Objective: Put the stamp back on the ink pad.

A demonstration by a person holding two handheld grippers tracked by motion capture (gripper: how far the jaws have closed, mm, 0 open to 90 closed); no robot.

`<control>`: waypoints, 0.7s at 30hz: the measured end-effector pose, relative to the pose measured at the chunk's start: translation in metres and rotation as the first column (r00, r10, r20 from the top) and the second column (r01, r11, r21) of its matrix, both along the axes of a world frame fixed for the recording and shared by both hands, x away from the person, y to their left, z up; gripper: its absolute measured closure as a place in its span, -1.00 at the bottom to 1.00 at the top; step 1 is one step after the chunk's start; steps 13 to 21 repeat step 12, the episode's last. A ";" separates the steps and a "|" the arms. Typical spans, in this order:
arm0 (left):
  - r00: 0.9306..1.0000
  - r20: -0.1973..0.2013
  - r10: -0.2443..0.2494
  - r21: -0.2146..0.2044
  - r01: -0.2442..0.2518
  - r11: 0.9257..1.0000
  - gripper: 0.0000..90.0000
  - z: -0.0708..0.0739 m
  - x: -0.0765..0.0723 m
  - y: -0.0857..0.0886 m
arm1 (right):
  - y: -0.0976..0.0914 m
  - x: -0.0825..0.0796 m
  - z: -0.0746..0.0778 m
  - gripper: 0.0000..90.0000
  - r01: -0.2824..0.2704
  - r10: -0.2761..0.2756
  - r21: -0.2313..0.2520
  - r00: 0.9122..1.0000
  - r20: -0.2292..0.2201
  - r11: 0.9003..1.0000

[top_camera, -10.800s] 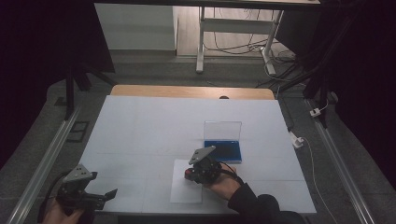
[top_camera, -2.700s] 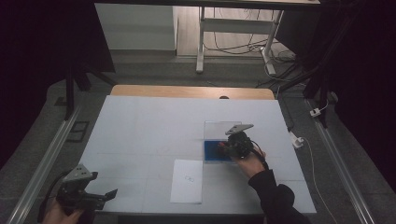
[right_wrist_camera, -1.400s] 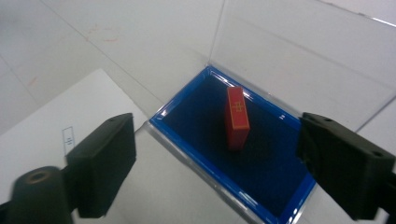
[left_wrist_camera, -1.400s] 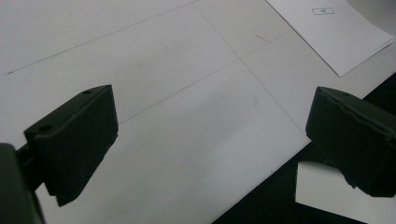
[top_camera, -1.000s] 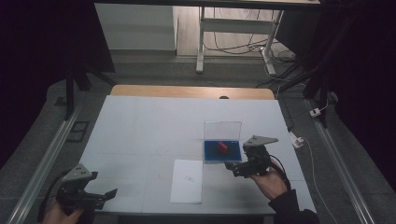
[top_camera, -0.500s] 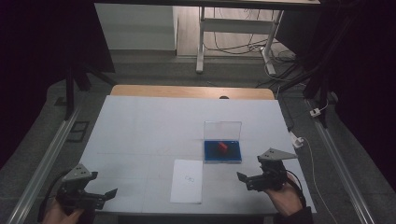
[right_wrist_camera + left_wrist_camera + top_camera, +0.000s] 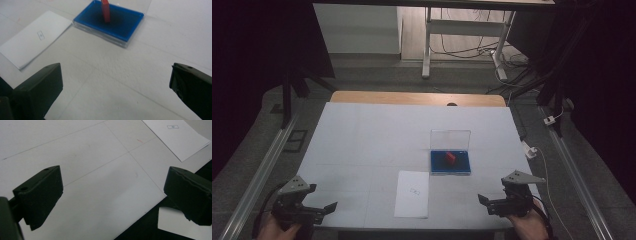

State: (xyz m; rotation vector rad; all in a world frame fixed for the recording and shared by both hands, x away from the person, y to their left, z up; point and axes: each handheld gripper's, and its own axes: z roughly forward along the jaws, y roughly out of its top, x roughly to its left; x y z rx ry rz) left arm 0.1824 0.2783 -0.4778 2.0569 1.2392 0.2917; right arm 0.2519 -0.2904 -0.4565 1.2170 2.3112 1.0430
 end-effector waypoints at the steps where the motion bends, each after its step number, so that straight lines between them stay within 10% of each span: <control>1: 1.000 0.000 0.000 -0.001 0.000 1.000 -0.94 0.000 0.000 0.000 | 0.000 0.000 0.000 -1.00 0.000 0.000 0.000 1.000 0.000 1.000; 21: 1.000 -0.002 0.001 0.001 -0.001 1.000 -0.94 0.000 0.001 -0.001 | -0.008 -0.006 -0.005 -1.00 0.029 -0.031 -0.036 0.998 -0.055 0.999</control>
